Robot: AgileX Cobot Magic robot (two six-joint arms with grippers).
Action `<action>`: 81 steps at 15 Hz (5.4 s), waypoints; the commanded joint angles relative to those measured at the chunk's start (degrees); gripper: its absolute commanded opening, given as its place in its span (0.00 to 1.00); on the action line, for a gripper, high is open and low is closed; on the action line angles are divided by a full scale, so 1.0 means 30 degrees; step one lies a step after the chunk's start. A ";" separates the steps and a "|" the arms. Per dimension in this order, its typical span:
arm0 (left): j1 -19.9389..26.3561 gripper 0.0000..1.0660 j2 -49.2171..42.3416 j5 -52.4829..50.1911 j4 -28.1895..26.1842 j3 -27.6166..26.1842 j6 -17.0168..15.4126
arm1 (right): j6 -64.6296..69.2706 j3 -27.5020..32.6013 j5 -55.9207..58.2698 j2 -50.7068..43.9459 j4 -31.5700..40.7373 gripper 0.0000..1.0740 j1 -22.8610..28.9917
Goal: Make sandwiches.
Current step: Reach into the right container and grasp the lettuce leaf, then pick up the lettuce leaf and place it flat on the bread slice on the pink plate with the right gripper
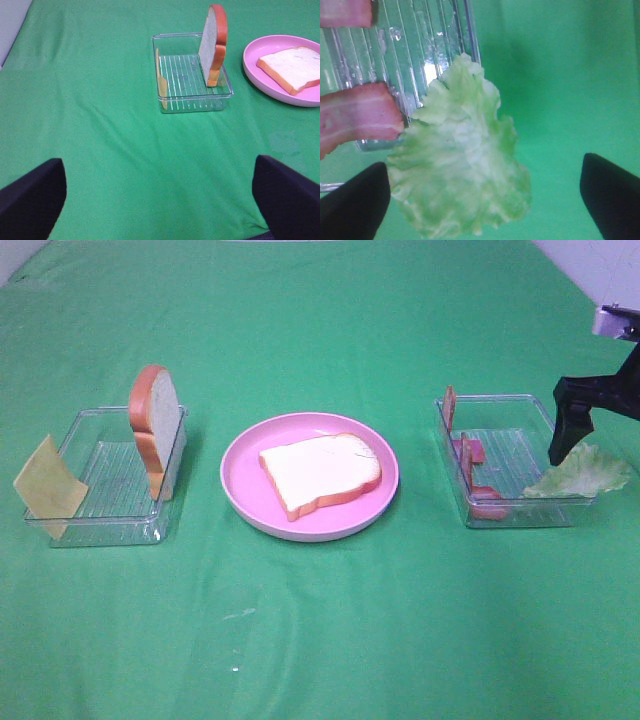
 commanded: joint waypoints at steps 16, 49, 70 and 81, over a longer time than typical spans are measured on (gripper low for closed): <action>0.0000 0.87 -0.0248 -0.0095 -0.0076 0.0057 -0.0076 | 0.0859 0.0134 -0.0898 0.1280 -0.0191 0.03 -0.0076; 0.0000 0.87 -0.0248 -0.0095 -0.0076 0.0057 -0.0076 | 0.0974 -0.4565 -0.1814 -0.1814 0.1872 0.00 1.1593; 0.0000 0.87 -0.0248 -0.0095 -0.0095 0.0057 -0.0076 | 0.3037 -0.4565 -0.8824 0.5214 -0.1050 0.00 1.2968; 0.0000 0.87 -0.0248 -0.0095 -0.0095 0.0057 -0.0076 | 0.5749 -0.4565 -0.7257 0.5023 -0.4832 0.93 1.3025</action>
